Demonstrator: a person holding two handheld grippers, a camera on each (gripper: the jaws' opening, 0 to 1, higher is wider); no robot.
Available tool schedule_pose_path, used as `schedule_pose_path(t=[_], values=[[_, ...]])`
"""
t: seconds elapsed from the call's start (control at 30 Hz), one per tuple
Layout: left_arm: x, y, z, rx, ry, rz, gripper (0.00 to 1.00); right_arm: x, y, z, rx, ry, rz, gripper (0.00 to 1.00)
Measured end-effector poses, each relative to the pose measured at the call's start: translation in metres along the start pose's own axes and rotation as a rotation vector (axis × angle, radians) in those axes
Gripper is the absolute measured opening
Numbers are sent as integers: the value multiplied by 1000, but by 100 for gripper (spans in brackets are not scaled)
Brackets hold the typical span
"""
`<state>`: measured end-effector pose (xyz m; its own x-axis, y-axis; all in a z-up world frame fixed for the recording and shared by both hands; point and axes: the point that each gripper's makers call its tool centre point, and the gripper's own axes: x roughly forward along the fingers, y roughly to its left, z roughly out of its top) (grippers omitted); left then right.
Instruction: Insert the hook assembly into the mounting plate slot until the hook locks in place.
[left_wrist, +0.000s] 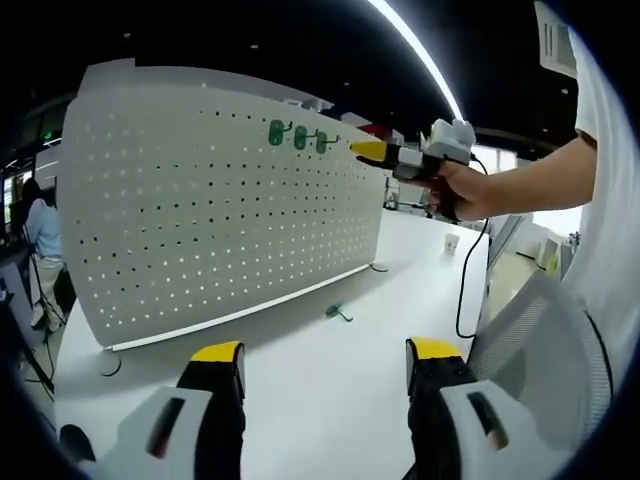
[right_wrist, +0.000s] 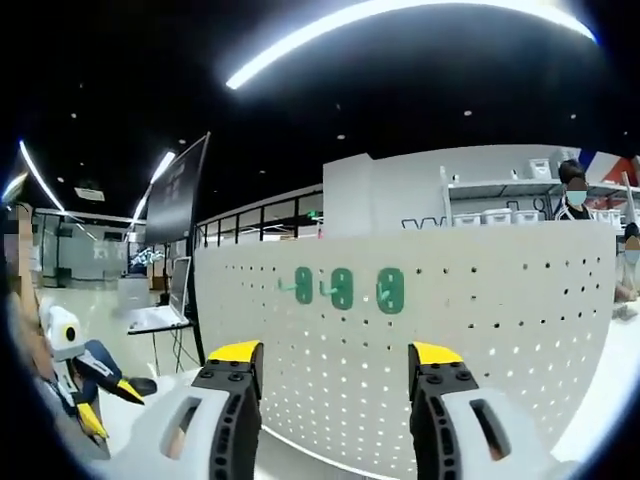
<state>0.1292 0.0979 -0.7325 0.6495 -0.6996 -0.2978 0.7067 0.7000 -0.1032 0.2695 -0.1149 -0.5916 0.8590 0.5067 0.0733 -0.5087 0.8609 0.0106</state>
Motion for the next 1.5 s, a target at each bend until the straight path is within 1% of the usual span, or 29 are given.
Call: schedule_pose_path(t=[0.23, 0.6, 0.93, 1.23, 1.5], values=[[0, 0, -2, 2, 8, -5, 67, -20, -2, -15, 17, 26, 2, 58], [0, 1, -3, -3, 7, -1, 67, -46, 1, -36, 24, 77, 5, 58], [1, 0, -5, -6, 13, -4, 67, -71, 4, -60, 44, 128, 6, 58], [2, 0, -7, -2, 21, -7, 67, -88, 7, -74, 51, 164, 11, 58], [3, 0, -7, -6, 18, -6, 67, -102, 14, -93, 70, 222, 32, 58]])
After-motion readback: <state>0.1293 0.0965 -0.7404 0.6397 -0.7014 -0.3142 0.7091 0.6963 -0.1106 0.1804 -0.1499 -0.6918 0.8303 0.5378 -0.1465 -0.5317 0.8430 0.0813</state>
